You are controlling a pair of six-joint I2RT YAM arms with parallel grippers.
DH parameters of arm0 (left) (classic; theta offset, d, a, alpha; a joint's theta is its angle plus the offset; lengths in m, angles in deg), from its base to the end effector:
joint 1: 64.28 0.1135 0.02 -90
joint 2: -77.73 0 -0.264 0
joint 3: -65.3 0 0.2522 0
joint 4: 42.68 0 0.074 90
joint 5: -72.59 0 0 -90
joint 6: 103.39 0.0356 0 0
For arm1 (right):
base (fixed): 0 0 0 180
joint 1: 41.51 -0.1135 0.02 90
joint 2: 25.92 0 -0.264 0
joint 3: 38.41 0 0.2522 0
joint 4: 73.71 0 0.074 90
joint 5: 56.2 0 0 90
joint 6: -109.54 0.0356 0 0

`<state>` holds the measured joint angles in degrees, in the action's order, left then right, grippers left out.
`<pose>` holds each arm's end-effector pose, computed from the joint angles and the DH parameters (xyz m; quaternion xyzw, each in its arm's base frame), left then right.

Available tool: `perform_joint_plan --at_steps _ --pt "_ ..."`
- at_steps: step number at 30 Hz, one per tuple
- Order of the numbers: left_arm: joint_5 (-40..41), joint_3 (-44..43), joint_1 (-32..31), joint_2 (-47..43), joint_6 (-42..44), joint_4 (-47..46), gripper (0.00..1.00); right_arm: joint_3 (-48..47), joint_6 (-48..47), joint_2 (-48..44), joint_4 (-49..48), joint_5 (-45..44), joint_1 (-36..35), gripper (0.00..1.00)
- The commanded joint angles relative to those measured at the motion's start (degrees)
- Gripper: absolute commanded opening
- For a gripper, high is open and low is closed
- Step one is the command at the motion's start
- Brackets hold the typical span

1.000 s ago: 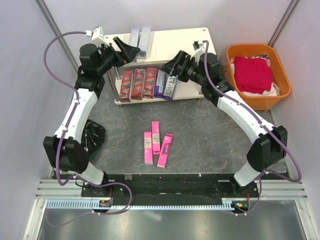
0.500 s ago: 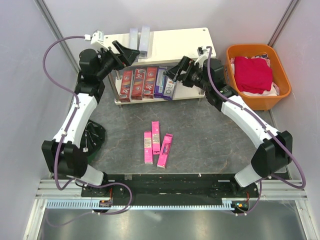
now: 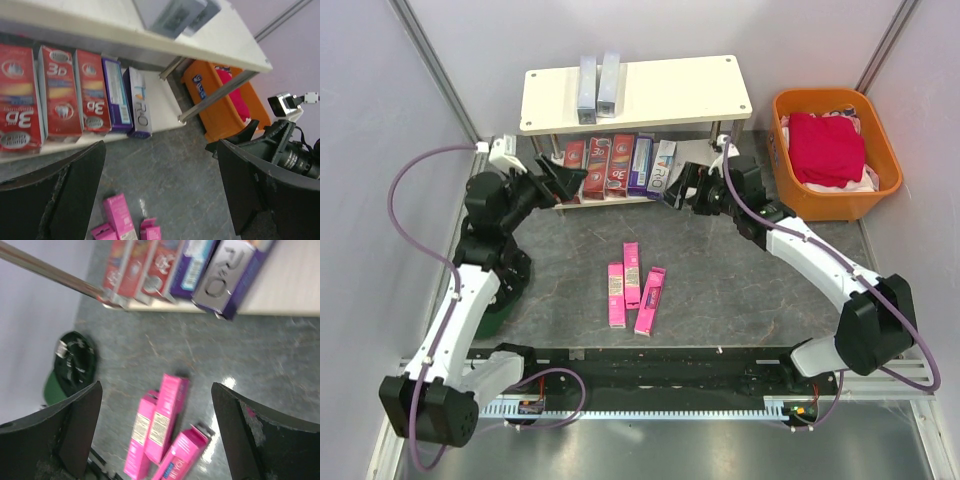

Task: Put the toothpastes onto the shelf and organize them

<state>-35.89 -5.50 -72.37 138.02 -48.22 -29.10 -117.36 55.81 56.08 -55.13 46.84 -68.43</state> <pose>0.2407 -0.0456 0.3830 -0.0582 0.7225 -0.3569 0.5893 0.2961 0.1593 0.3215 0.0034 0.8243 0.3725 0.4263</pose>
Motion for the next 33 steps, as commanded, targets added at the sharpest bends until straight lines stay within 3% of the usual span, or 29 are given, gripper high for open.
perform_joint_plan --at_steps 1,10,20,33 --pt "-3.0 5.9 0.0 -4.0 2.5 4.7 1.00 3.1 -4.7 -1.7 2.2 -4.0 -2.1 0.98" --pt "-5.2 16.8 -2.1 1.0 1.0 4.4 0.98 7.3 -5.0 3.4 3.9 -8.6 -10.7 0.98" --pt "-0.7 20.6 -10.8 12.2 -0.8 5.5 0.94 10.3 -2.5 4.3 1.9 -7.9 -11.3 0.98" --pt "1.2 24.1 -15.2 22.5 -1.4 5.0 0.86 10.5 -2.3 4.9 1.8 -7.7 -11.3 0.98"
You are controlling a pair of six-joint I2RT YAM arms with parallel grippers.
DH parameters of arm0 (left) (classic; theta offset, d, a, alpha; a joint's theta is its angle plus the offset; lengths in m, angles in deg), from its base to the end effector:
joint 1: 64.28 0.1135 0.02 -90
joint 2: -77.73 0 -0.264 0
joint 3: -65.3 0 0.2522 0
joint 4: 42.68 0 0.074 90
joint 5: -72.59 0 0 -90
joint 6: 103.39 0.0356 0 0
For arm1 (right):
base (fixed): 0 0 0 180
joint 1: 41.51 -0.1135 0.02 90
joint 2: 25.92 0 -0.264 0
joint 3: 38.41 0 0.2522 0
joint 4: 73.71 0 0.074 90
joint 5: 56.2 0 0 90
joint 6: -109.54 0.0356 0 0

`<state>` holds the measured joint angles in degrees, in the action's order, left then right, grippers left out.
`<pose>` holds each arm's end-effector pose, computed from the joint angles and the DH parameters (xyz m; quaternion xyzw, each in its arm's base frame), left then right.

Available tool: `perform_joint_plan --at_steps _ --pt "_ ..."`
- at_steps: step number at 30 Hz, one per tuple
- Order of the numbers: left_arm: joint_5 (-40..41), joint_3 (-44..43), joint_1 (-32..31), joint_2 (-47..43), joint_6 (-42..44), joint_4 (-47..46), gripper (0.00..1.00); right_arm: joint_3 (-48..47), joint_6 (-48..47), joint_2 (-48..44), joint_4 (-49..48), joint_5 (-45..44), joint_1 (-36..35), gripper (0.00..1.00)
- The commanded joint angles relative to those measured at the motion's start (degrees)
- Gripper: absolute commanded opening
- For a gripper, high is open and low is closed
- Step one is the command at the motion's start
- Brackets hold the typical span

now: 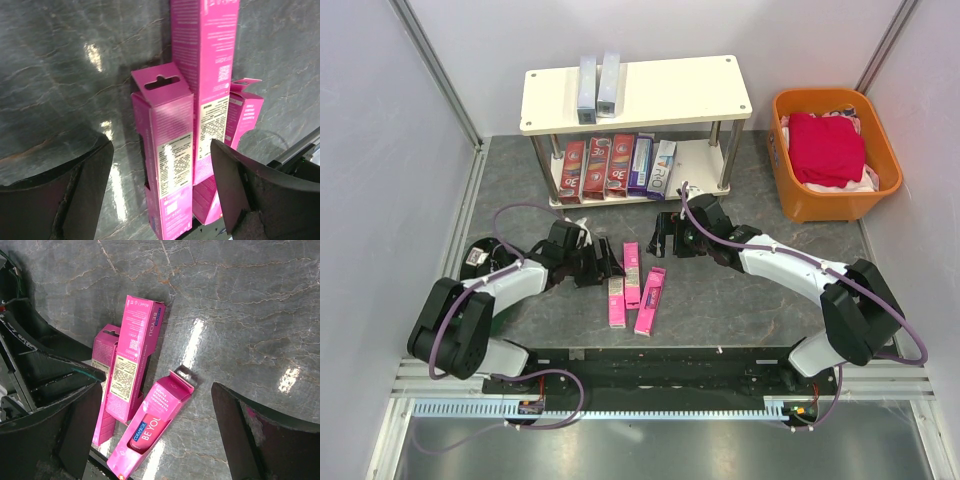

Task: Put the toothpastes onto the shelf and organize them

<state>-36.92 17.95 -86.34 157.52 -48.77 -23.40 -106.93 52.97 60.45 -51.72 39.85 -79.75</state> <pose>0.2297 -0.1059 0.1536 -0.0528 0.9312 -0.2957 0.2065 0.2548 0.2056 0.2296 -0.0603 0.9027 0.2866 0.3152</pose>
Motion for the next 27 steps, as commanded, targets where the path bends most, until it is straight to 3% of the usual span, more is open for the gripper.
perform_joint_plan --at_steps 1,13,27 --pt "2.2 0.6 -1.5 3.9 -0.8 -0.9 0.86 0.1 0.6 0.7 -1.6 -0.7 0.0 0.98" --pt "2.5 0.6 -5.4 11.1 -1.5 -4.0 0.80 -0.3 0.2 1.0 -1.1 -0.9 0.0 0.98" --pt "3.0 1.5 -6.9 13.7 -0.7 -5.3 0.39 -0.4 0.1 1.9 -1.2 -0.8 0.0 0.98"
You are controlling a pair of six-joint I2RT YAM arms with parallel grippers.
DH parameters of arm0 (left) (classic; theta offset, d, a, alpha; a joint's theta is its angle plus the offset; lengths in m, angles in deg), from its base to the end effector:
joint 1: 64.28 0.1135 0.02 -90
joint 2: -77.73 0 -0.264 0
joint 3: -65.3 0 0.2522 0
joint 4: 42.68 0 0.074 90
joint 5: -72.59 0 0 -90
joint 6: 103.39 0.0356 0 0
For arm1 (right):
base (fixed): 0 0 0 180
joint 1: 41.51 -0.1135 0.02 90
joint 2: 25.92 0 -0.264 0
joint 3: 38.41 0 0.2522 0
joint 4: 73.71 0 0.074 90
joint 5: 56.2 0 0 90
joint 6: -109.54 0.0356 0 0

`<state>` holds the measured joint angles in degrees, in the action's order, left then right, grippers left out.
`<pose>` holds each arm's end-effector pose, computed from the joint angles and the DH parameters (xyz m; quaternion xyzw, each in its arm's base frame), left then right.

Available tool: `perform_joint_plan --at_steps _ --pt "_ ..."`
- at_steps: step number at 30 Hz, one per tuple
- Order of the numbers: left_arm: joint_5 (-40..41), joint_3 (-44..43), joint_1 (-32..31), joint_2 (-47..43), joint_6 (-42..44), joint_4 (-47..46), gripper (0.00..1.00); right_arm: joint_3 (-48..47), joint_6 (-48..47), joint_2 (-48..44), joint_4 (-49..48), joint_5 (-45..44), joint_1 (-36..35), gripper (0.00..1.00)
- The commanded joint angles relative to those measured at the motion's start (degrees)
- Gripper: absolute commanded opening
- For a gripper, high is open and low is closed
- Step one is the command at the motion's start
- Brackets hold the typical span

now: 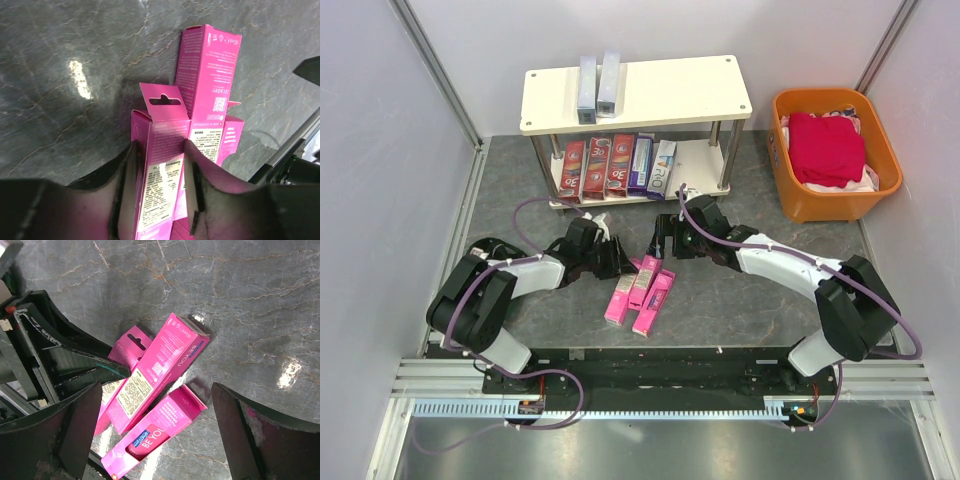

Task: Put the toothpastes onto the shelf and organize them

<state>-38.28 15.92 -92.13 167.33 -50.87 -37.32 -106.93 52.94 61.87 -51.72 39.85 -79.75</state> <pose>0.2468 -0.1447 0.1380 -0.0082 0.9130 -0.3418 0.2225 0.2570 0.2073 0.2219 -0.0602 0.9079 0.2801 0.3060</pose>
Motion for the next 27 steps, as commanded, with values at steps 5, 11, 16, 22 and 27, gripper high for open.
perform_joint_plan --at_steps 5,11,16,22,27 --pt "4.2 3.4 -1.1 0.2 1.0 8.7 0.27 -0.3 -0.1 -0.2 -1.1 -0.6 -0.1 0.98" --pt "4.6 2.1 -0.9 -4.4 0.6 8.7 0.02 0.0 -0.4 -1.7 -1.6 0.5 0.0 0.98" --pt "4.9 0.6 -0.6 -6.4 0.6 8.7 0.02 1.0 -0.4 -3.1 -2.8 1.4 -0.1 0.98" --pt "6.2 0.0 1.5 -9.7 1.0 9.6 0.02 2.0 -0.5 -4.2 -3.7 2.1 -0.2 0.98" --pt "8.7 -0.1 2.2 -12.3 2.2 13.1 0.02 2.5 -0.4 -4.4 -3.8 2.3 -0.1 0.98"
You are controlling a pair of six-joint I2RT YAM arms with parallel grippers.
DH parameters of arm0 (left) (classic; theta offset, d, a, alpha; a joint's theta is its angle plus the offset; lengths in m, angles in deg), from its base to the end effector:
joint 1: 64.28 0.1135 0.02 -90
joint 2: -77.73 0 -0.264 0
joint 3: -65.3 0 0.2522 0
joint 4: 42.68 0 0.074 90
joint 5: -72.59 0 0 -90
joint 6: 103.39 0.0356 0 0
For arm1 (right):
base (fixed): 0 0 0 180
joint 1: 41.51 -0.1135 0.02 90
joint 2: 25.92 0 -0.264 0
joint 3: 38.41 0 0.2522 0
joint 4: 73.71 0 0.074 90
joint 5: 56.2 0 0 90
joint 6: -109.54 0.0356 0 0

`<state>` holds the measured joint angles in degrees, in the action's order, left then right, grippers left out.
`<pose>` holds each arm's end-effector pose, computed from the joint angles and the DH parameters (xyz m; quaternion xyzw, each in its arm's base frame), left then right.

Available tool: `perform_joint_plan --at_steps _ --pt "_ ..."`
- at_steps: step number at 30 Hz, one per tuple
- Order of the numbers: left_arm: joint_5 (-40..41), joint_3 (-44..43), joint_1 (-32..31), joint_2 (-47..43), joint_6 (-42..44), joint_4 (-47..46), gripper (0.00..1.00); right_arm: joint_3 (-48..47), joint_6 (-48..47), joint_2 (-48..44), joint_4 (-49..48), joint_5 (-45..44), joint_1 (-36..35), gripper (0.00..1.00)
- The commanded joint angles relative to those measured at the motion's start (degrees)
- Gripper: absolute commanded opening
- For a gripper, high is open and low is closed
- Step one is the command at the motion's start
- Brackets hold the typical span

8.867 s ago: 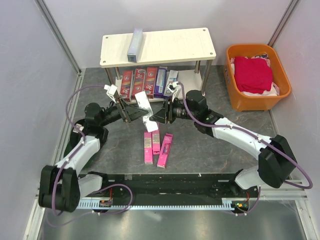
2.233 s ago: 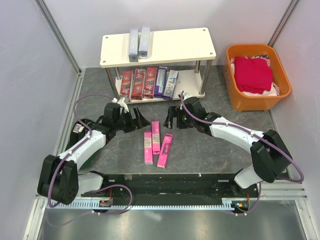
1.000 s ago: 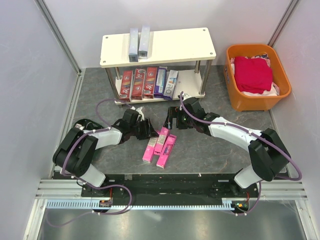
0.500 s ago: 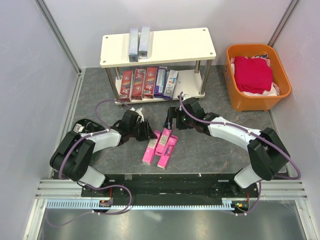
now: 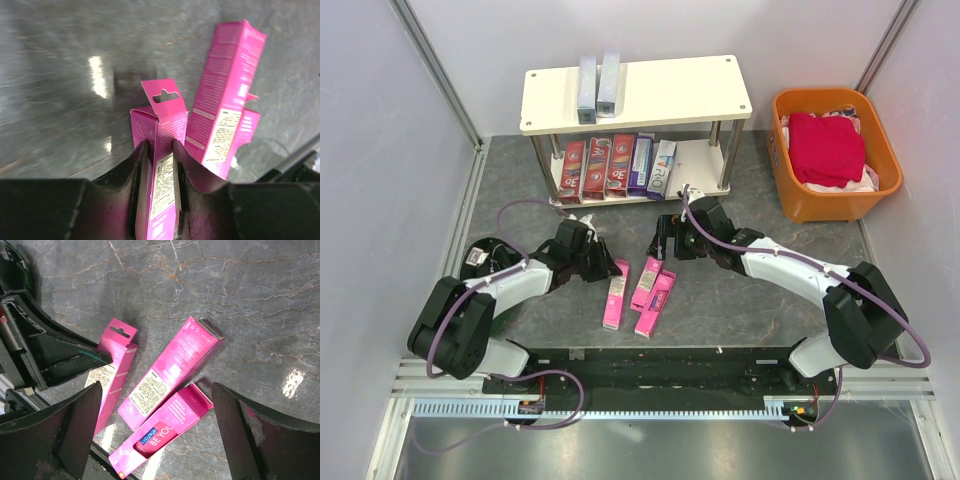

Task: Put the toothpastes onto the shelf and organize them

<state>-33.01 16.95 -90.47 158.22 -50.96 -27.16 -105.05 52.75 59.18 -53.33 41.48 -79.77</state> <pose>0.2317 -0.1246 0.1597 -0.0428 0.9242 -0.2964 0.2370 0.2497 0.2030 0.2281 -0.0685 0.8978 0.3006 0.3144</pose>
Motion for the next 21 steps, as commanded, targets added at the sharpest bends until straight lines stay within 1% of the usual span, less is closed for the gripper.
perform_joint_plan --at_steps 1,2,3,4,5,7,10,16,21 --pt "2.8 -1.1 0.5 -3.7 3.0 3.0 0.02 0.6 -0.2 -1.7 -2.2 0.7 -0.1 0.98" --pt "2.0 -1.2 0.5 -3.8 3.2 3.0 0.07 0.7 -0.2 -1.7 -2.3 0.7 -0.1 0.98" --pt "0.6 -1.2 0.4 -3.8 3.1 3.0 0.17 0.7 -0.2 -1.6 -2.3 0.7 -0.1 0.98" --pt "0.1 -1.2 0.4 -3.8 3.1 2.7 0.41 0.7 -0.2 -1.5 -2.4 0.8 -0.1 0.98" --pt "-0.2 -1.1 0.4 -3.6 3.1 2.8 0.52 0.8 -0.1 -1.4 -2.5 0.8 -0.1 0.98" --pt "-0.1 -0.9 0.4 -3.4 3.1 2.8 0.67 0.8 -0.1 -1.3 -2.6 0.8 -0.1 0.98" --pt "0.4 -0.8 0.3 -3.0 3.4 3.2 0.73 0.9 0.0 -1.4 -2.6 0.8 0.0 0.98" --pt "1.1 -2.9 -1.3 1.2 5.9 4.3 0.74 1.1 0.0 -1.2 -2.5 0.7 -0.1 0.98" --pt "4.6 -4.1 -4.7 3.6 6.5 4.7 0.72 1.2 0.0 -1.1 -2.4 0.3 -0.1 0.98"
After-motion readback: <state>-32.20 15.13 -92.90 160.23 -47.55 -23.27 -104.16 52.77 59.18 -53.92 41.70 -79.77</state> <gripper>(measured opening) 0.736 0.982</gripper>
